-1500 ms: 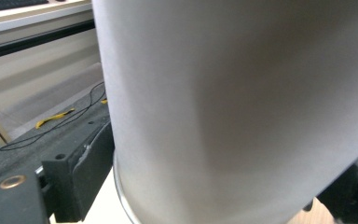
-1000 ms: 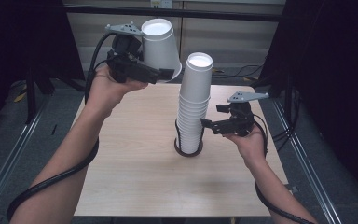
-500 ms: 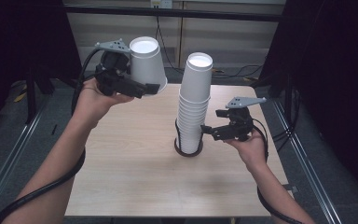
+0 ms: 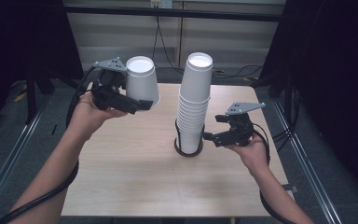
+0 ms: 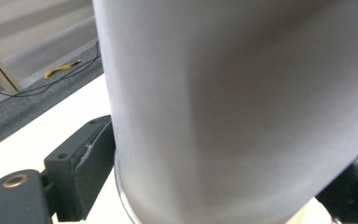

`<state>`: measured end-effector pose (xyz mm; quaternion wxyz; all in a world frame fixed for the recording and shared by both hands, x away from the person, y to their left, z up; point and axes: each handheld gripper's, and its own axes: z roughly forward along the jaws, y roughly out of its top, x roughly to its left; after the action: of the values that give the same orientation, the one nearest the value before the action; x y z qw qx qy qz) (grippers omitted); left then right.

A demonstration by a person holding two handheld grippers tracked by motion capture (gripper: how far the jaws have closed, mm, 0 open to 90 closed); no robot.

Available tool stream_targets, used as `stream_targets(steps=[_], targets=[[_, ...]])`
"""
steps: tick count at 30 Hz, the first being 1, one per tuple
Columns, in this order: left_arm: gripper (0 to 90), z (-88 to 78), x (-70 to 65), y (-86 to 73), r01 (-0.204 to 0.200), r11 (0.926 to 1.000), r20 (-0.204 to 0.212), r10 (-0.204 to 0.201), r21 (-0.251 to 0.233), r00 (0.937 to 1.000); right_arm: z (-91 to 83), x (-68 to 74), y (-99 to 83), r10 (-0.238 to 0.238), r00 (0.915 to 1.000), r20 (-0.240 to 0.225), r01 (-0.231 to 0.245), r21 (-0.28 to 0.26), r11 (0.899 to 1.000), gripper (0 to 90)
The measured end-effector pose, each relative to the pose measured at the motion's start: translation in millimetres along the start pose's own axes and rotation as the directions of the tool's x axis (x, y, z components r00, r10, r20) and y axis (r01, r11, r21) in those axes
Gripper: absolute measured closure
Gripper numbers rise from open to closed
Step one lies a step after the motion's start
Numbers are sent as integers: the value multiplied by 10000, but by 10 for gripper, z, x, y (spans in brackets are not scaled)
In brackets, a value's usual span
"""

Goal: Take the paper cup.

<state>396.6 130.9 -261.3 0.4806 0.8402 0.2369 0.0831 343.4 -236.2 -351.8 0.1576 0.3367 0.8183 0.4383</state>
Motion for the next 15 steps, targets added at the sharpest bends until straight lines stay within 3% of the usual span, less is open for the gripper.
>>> stream_targets(steps=[15], targets=[[115, 112, -33, -260, -259, 9959, 56, 255, 867, 9997, -8, 40, -67, -227, 9997, -128, 229, 166, 9996, 140]])
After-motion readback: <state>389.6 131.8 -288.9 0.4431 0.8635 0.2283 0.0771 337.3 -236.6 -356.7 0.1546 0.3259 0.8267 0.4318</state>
